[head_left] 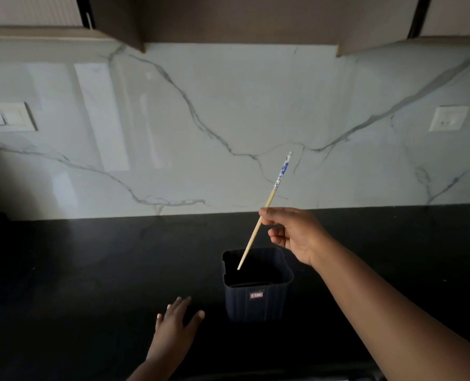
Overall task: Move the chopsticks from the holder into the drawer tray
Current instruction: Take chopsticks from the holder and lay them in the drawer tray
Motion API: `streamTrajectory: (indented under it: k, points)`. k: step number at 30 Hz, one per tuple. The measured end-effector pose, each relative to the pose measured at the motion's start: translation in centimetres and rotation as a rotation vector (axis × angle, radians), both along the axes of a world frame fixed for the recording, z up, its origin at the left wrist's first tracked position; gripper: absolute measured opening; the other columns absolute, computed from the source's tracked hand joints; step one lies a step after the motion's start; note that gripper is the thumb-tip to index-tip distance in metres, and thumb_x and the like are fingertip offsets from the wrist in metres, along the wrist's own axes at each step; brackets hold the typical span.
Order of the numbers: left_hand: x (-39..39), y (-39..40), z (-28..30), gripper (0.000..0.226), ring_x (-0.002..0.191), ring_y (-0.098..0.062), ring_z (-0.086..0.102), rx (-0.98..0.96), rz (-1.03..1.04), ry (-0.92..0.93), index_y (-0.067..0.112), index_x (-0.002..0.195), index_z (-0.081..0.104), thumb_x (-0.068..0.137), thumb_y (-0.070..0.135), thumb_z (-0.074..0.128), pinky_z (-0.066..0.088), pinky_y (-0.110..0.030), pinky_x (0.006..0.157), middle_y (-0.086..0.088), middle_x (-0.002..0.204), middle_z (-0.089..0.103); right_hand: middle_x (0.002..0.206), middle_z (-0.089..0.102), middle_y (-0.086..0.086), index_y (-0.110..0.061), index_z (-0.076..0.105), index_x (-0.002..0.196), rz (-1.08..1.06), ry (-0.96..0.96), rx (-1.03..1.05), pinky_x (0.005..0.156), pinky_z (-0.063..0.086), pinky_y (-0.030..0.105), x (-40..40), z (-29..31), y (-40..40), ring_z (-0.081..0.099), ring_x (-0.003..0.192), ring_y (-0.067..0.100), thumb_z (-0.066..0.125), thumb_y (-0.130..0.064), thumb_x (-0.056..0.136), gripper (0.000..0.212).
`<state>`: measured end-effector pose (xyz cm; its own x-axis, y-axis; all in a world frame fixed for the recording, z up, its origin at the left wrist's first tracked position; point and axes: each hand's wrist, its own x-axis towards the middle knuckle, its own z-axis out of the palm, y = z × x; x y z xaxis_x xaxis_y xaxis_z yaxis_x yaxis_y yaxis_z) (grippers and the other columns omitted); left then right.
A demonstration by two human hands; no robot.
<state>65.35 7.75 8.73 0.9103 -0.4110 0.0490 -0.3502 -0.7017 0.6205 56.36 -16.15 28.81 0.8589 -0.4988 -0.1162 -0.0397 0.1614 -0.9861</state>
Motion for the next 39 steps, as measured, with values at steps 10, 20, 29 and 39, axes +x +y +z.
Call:
streamTrajectory:
  k: [10, 20, 29, 39]
  points:
    - [-1.9, -4.8, 16.5, 0.04, 0.11, -0.017, 0.06, -0.424, -0.486, -0.787, 0.018, 0.124, 0.064, 0.085, 0.018, 0.072, 0.051, -0.029, 0.088, -0.002, 0.116, 0.066, 0.065, 0.07, -0.004, -0.012, 0.077, 0.074, 0.175, 0.009, 0.421, 0.041, 0.048, 0.017, -1.7, 1.2, 2.8, 0.055, 0.044, 0.003, 0.085, -0.023, 0.064, 0.017]
    - [-3.7, -4.8, 19.8, 0.018, 0.09, -0.001, 0.069, -0.796, -0.361, -0.431, 0.039, 0.095, 0.071, 0.084, 0.025, 0.071, 0.053, -0.022, 0.08, 0.02, 0.096, 0.073, 0.067, 0.071, -0.003, -0.015, 0.077, 0.076, 0.173, 0.089, -0.086, 0.048, 0.05, 0.022, -3.9, 1.2, 3.4, 0.059, 0.048, 0.007, 0.077, -0.045, 0.075, 0.03]
    - [-1.5, -5.0, 24.6, 0.009, 0.058, -0.009, 0.07, -0.564, -0.357, 0.298, 0.01, 0.084, 0.071, 0.08, 0.003, 0.074, 0.053, -0.014, 0.056, -0.001, 0.063, 0.073, 0.079, 0.075, -0.004, -0.02, 0.077, 0.088, 0.201, 0.017, -0.647, 0.073, 0.058, 0.024, -4.4, 0.8, 4.6, 0.071, 0.074, 0.005, 0.082, -0.026, 0.075, 0.016]
    - [-0.2, -4.7, 16.0, 0.038, 0.044, 0.005, 0.043, -0.581, -0.113, 0.099, 0.024, 0.075, 0.066, 0.082, 0.061, 0.061, 0.039, -0.019, 0.051, 0.013, 0.058, 0.056, 0.066, 0.074, 0.001, -0.008, 0.076, 0.079, 0.305, 0.179, -0.373, 0.061, 0.061, 0.029, -6.6, -7.9, 4.0, 0.069, 0.063, 0.015, 0.08, -0.005, 0.075, 0.007]
